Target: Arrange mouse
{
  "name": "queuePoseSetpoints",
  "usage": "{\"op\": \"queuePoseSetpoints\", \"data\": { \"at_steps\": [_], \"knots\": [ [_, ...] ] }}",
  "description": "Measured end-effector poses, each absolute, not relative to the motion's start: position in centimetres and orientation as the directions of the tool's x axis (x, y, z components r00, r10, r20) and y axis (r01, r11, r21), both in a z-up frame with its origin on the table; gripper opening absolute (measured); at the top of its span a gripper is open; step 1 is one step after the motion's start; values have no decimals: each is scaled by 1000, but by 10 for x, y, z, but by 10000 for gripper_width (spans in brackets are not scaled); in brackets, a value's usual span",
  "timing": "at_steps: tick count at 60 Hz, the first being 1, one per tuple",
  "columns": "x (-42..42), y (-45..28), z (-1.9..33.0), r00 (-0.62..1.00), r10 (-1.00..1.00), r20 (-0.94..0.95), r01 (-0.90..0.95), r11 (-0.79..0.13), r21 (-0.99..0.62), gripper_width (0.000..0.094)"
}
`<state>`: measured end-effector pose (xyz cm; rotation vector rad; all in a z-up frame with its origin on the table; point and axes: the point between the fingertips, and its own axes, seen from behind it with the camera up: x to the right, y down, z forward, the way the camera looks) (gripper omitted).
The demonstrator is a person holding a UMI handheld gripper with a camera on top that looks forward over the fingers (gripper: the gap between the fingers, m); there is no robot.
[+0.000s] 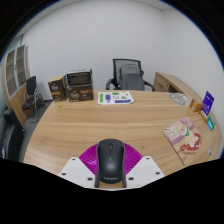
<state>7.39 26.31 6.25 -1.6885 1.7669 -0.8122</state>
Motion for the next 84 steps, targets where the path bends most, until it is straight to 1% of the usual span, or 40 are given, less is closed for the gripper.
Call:
{"op": "queuePoseSetpoints", "data": {
  "at_steps": [6,11,14,16,21,28,37,42,51,56,63,73,77,82,84],
  "knots": [
    [88,226,118,-84,-996,3,-615,50,-787,301],
    [103,181,154,-119,-993,4,-586,67,-807,301],
    [111,145,167,-142,-989,33,-575,55,-816,301],
    [116,120,176,-166,-986,34,-561,66,-825,301],
    [124,61,180,-212,-975,66,-558,66,-827,301],
    [128,-17,159,-255,-964,79,-578,86,-812,300],
    [130,-88,105,-264,-960,91,-624,98,-776,299],
    [131,-107,76,-261,-963,70,-643,119,-756,299],
    [134,-123,32,-229,-971,66,-669,107,-735,299],
    [133,-127,12,-199,-977,80,-684,80,-726,300],
    [129,-128,-3,-180,-981,79,-695,70,-716,303],
    [123,-129,-16,-164,-983,87,-702,54,-710,361],
    [123,-129,-15,-150,-983,100,-695,33,-718,410],
    [122,-128,-17,-141,-985,97,-697,30,-716,481],
    [122,-130,-16,-147,-985,93,-699,37,-714,532]
  ]
}}
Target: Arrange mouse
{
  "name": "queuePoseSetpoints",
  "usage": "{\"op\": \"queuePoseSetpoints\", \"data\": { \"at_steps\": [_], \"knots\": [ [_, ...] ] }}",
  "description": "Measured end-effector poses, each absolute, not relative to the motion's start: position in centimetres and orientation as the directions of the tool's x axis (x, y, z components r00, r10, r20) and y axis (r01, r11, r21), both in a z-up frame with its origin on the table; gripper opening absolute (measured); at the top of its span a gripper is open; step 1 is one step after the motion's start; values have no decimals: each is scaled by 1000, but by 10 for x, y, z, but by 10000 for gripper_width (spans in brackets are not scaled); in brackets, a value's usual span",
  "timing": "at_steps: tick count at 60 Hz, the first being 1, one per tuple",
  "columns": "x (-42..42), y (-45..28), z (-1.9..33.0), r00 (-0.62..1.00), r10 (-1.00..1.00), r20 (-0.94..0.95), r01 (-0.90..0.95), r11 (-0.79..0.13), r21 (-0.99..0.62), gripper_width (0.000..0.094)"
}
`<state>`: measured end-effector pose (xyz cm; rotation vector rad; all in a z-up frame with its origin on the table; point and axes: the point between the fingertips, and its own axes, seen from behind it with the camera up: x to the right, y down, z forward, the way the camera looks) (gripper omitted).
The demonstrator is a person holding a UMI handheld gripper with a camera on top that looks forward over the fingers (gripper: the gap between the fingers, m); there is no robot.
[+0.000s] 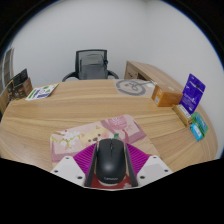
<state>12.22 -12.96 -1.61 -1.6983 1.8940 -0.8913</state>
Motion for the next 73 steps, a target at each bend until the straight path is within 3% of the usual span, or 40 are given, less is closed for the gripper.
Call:
{"op": "queuePoseSetpoints", "data": {
  "at_steps": [4,7,11,26,36,55,73],
  "knots": [
    [120,-135,-11,-161,-982,102,-702,41,-711,881],
    [120,-135,0,-167,-981,96,-694,47,-719,834],
    [117,-134,25,-172,-982,81,-673,57,-738,872],
    [62,-98,148,-190,-980,58,-600,69,-797,874],
    [1,-47,199,-173,-982,79,-575,36,-817,871],
    [-105,55,204,-161,-986,53,-589,53,-806,867],
    [-141,87,192,-171,-984,59,-611,59,-790,867]
  ]
}}
